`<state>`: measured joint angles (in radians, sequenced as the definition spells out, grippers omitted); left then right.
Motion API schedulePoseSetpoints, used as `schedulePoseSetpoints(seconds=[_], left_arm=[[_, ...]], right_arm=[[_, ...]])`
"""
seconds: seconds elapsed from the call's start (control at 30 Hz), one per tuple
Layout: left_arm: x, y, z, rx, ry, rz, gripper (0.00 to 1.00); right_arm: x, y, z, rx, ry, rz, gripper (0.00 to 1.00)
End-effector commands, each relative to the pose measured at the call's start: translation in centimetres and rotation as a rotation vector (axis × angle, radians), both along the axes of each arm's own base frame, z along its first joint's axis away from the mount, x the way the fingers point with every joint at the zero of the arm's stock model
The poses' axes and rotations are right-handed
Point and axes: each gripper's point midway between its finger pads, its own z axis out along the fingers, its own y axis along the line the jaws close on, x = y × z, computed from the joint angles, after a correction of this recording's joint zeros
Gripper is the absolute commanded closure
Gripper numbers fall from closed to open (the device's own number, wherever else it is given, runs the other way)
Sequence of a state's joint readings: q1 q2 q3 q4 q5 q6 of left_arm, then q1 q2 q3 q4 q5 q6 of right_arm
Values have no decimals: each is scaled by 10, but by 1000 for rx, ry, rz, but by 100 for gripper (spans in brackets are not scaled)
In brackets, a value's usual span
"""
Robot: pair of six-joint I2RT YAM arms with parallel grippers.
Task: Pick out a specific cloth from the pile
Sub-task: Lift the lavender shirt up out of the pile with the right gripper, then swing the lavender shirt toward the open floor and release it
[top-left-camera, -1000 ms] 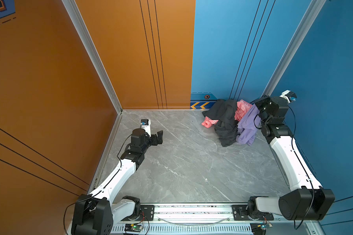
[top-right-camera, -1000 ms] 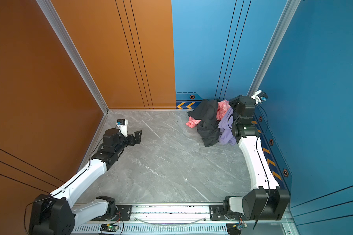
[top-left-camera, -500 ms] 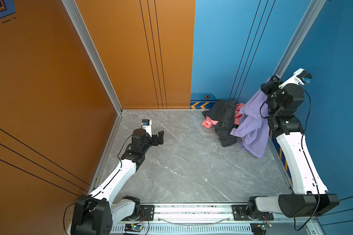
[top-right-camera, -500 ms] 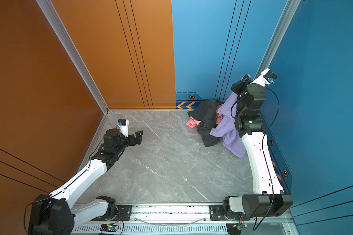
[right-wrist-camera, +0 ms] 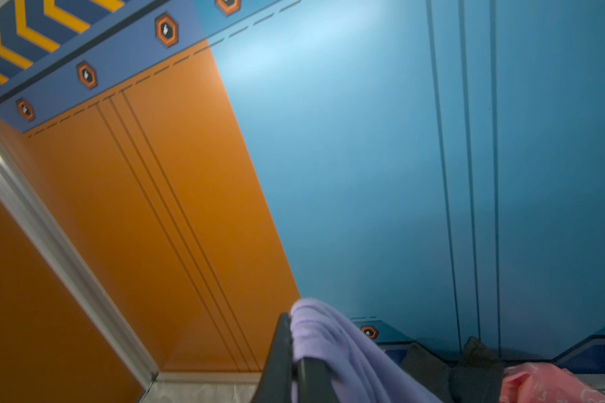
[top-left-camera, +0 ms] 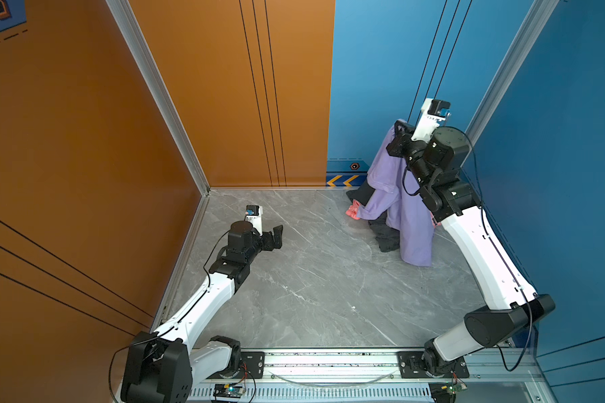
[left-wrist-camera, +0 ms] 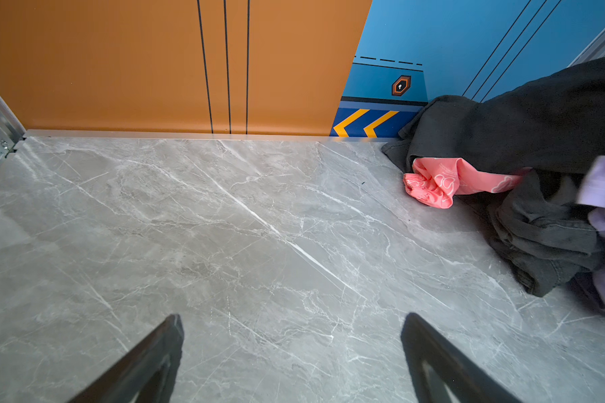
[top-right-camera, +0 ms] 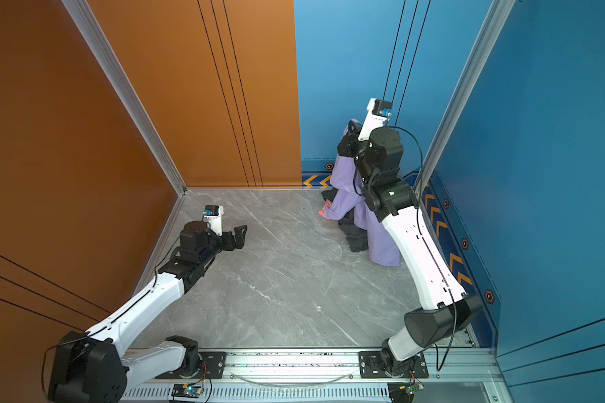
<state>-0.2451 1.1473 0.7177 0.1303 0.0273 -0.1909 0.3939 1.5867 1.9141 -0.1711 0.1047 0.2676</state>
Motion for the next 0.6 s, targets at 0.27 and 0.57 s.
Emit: schedulePoseSetpoints(seconds=[0.27, 0.57], left_arm=[[4, -7, 16, 18, -44, -16, 2], [3, -8, 15, 24, -45, -25, 2]], right_arm=[[-43, 158, -208, -424, 582, 565, 60], [-48, 127, -235, -713, 637, 470, 31]])
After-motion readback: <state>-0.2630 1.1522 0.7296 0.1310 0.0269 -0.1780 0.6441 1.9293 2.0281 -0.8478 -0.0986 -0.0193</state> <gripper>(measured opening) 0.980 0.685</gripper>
